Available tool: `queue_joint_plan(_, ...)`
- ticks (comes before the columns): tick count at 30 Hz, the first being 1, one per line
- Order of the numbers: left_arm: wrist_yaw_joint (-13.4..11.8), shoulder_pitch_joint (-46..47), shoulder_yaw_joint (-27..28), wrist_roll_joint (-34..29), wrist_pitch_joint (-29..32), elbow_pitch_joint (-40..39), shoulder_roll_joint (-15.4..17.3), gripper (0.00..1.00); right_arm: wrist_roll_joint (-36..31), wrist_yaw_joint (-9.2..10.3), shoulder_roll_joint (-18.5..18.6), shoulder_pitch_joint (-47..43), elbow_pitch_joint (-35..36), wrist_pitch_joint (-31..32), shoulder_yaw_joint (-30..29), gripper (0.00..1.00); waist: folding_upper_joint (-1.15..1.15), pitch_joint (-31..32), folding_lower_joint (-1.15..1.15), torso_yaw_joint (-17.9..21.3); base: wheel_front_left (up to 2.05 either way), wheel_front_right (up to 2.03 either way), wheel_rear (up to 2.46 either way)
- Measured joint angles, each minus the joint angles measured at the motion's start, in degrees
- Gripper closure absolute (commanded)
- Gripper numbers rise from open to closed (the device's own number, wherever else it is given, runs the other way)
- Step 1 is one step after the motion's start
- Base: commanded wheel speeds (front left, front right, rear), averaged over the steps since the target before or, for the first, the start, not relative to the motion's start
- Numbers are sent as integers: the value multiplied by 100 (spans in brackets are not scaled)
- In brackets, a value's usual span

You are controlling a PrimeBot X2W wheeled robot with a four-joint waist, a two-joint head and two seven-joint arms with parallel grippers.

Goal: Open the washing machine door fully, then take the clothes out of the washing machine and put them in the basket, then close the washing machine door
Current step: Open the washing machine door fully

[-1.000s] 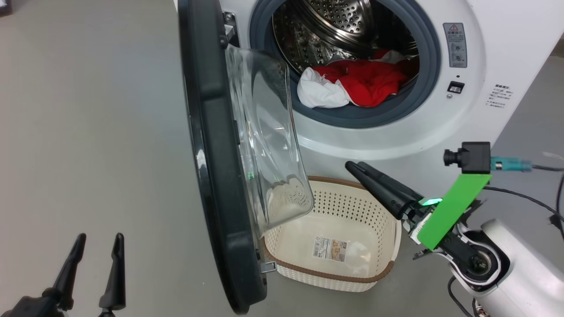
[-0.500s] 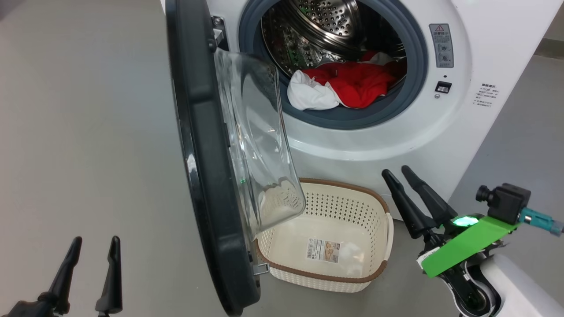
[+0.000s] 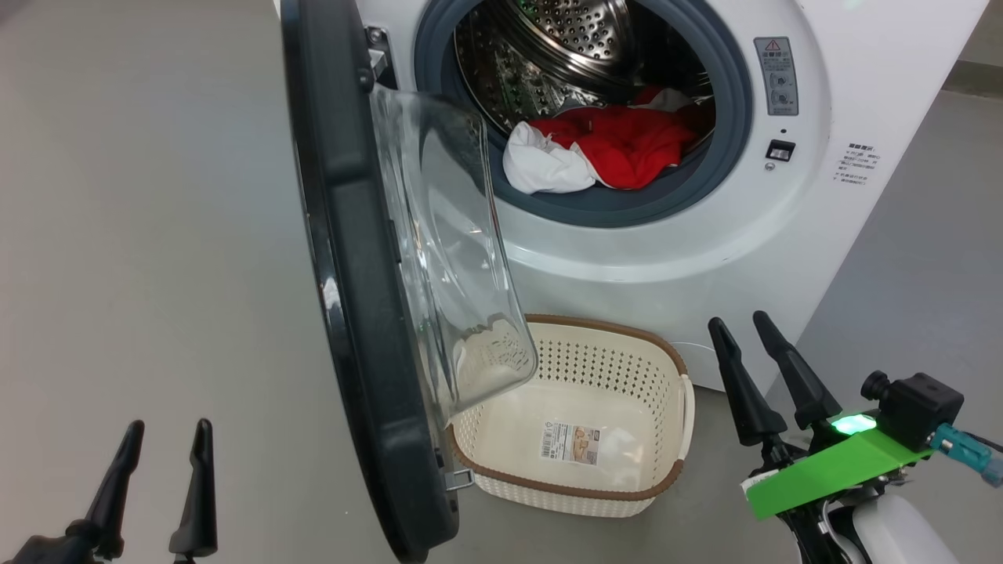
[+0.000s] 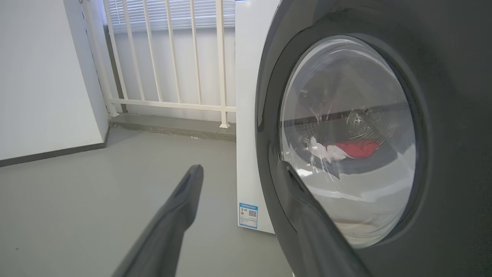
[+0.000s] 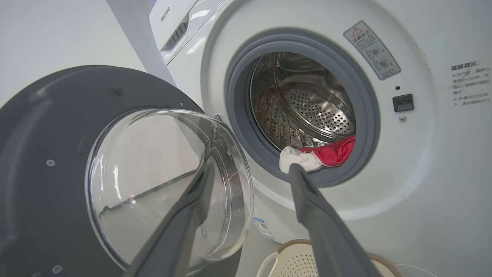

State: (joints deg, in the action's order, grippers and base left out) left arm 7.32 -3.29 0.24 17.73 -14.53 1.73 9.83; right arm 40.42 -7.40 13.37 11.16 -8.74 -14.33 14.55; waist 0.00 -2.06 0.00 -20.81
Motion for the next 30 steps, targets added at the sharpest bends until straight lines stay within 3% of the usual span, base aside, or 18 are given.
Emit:
queue_joint_plan(11,0,1,-2,0,0,-2,-18,0,-1009,0,-303,-329,125,-22,-413,0,0,65,0,-16,0,0,0)
queue_joint_plan(30,0,-14,23,-1,0,-19,-42,0,-1214,0,-403,-435,55,-23,-441,0,0,205,0,15,0,0,0)
